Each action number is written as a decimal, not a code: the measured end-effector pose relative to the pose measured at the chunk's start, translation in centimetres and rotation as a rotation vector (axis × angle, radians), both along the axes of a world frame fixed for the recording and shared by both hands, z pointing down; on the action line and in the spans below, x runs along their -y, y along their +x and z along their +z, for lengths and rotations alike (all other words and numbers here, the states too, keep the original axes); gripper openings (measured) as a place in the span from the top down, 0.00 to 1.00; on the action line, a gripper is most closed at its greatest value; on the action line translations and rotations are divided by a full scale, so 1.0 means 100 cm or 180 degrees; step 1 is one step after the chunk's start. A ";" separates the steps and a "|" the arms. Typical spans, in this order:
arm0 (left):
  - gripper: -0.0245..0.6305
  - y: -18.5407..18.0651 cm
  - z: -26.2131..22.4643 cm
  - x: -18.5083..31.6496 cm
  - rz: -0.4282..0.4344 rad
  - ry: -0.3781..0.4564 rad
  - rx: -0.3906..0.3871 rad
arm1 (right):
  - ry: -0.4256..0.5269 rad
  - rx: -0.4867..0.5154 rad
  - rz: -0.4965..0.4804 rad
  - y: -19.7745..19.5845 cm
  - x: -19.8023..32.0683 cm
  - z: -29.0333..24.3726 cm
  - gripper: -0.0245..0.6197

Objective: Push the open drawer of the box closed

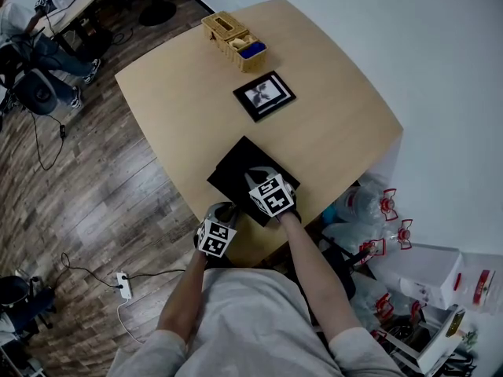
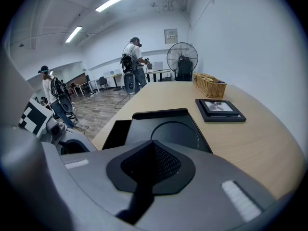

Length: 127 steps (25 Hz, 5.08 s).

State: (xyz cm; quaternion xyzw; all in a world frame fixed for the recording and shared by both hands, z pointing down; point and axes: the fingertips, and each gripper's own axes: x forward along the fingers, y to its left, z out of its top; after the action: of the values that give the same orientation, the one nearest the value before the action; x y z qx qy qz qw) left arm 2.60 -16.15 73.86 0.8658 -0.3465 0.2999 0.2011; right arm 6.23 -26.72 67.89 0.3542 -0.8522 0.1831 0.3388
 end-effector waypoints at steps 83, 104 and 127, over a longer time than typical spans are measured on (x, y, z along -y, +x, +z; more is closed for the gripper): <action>0.76 -0.020 -0.072 -0.032 -0.0428 0.0412 -0.0377 | 0.0259 0.0630 0.1113 0.060 -0.173 -0.036 0.96; 0.88 -0.028 -0.082 -0.048 -0.0488 0.0476 -0.0440 | 0.0210 0.0845 0.1257 0.057 -0.185 -0.035 0.96; 0.88 -0.027 -0.088 -0.056 -0.0528 0.0486 -0.0441 | 0.0232 0.0894 0.1230 0.062 -0.200 -0.036 0.96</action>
State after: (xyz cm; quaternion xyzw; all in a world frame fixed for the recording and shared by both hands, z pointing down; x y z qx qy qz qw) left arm -0.09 -10.51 65.08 0.8656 -0.4239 0.1944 0.1822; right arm 12.44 -6.70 64.26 0.4938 -0.8133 0.2612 0.1626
